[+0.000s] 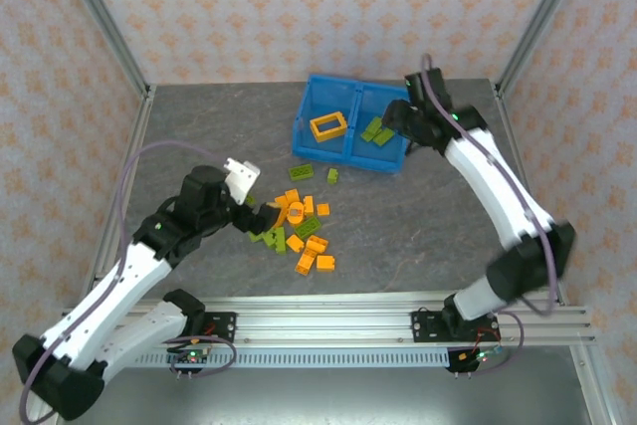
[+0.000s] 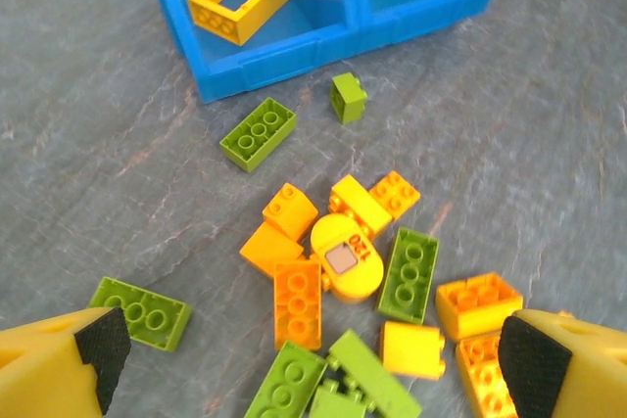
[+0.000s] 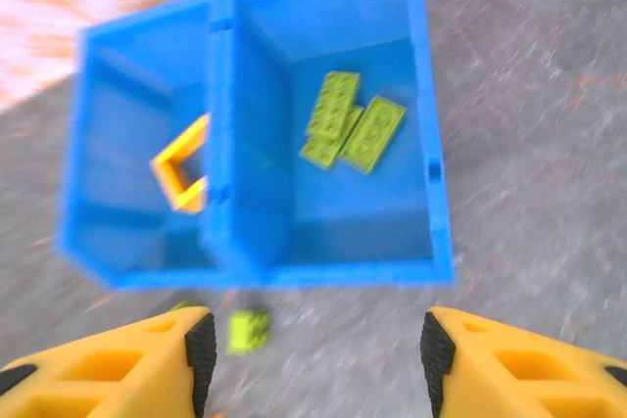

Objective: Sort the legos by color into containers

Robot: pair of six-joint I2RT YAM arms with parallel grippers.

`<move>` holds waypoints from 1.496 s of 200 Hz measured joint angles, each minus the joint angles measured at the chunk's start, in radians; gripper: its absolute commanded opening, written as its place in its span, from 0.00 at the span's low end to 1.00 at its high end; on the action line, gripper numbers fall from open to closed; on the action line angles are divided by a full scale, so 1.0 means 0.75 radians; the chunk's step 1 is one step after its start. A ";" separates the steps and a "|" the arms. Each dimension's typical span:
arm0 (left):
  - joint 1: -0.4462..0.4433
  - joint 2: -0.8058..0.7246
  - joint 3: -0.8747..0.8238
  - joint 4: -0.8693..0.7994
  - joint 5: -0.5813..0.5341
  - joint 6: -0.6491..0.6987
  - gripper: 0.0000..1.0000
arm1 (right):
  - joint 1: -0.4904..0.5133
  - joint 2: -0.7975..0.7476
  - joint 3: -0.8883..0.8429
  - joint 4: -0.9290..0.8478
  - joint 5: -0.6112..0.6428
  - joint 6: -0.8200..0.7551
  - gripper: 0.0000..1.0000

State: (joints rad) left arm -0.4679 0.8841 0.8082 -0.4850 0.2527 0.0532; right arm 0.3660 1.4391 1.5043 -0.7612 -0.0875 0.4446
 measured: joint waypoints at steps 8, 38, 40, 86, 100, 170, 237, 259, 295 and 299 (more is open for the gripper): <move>-0.005 0.070 0.022 0.030 -0.023 -0.072 1.00 | 0.026 -0.142 -0.091 0.017 -0.023 0.024 0.71; -0.005 0.395 0.153 0.063 -0.082 -0.245 0.96 | 0.103 -0.451 -0.300 0.008 -0.057 0.082 0.76; -0.005 0.412 0.163 0.063 -0.083 -0.248 0.96 | 0.105 -0.466 -0.309 0.002 -0.056 0.091 0.76; -0.005 0.904 0.431 0.080 -0.072 -0.269 1.00 | 0.105 -0.632 -0.413 -0.072 0.019 0.210 0.89; -0.005 1.004 0.476 0.084 -0.072 -0.238 1.00 | 0.105 -0.645 -0.416 -0.072 0.044 0.239 0.93; -0.003 1.374 0.693 0.138 -0.083 -0.186 1.00 | 0.105 -0.489 -0.303 -0.113 0.132 0.200 0.99; 0.001 1.498 0.702 0.185 -0.194 -0.190 1.00 | 0.105 -0.374 -0.156 -0.117 0.113 0.123 0.99; 0.013 1.529 0.708 0.208 -0.184 -0.200 0.95 | 0.105 -0.378 -0.163 -0.112 0.102 0.113 0.99; 0.024 1.533 0.712 0.243 -0.167 -0.235 0.85 | 0.105 -0.382 -0.164 -0.117 0.092 0.094 0.99; 0.025 1.533 0.712 0.246 -0.167 -0.242 0.84 | 0.105 -0.385 -0.166 -0.117 0.092 0.093 0.99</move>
State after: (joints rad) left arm -0.4488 2.0338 1.3418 -0.3008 0.1276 -0.1284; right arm 0.4446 1.1503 1.3800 -0.8490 -0.0189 0.5144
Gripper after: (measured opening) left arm 0.867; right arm 0.994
